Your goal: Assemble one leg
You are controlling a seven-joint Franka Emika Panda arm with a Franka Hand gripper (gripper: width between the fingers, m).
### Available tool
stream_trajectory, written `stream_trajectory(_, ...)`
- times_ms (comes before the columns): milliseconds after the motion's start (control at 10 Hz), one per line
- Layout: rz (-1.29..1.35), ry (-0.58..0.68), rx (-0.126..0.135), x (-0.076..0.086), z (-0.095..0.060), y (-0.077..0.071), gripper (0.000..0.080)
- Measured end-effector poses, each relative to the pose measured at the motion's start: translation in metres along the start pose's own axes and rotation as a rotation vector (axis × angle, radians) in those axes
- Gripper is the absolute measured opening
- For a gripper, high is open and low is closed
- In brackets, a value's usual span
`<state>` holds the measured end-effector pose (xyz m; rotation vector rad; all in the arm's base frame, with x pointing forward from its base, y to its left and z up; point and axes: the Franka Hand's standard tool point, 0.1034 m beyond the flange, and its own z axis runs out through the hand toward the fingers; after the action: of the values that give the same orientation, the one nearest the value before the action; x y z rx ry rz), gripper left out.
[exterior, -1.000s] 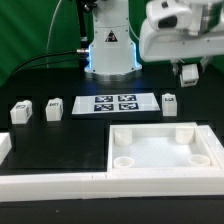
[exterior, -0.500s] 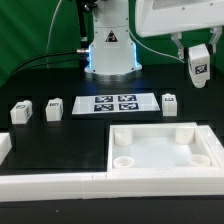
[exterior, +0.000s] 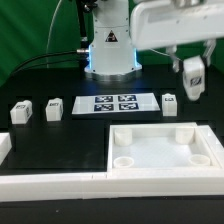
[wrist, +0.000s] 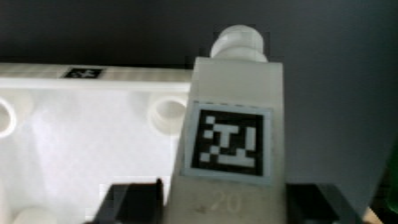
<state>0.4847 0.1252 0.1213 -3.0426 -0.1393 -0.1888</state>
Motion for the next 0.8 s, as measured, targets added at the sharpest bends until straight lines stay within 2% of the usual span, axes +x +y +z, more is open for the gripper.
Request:
stream_trajectory(200, -0.058, 0.040, 0.003, 0.032, -0.004, 0.007, 0.0310)
stream_trajectory(300, -0.098, 0.046, 0.000, 0.042, -0.003, 0.011, 0.0310)
stream_trajectory(400, -0.119, 0.065, -0.005, 0.053, -0.009, 0.010, 0.0310)
stream_trajectory(500, -0.133, 0.084, -0.007, 0.057, -0.014, 0.006, 0.0310)
stream_trajectory(600, -0.129, 0.075, -0.005, 0.053, -0.010, 0.006, 0.0310)
stream_trajectory(700, -0.126, 0.119, -0.003, 0.058, -0.011, 0.007, 0.0310)
stream_trajectory(800, -0.127, 0.227, -0.006, 0.061, -0.013, 0.009, 0.0310)
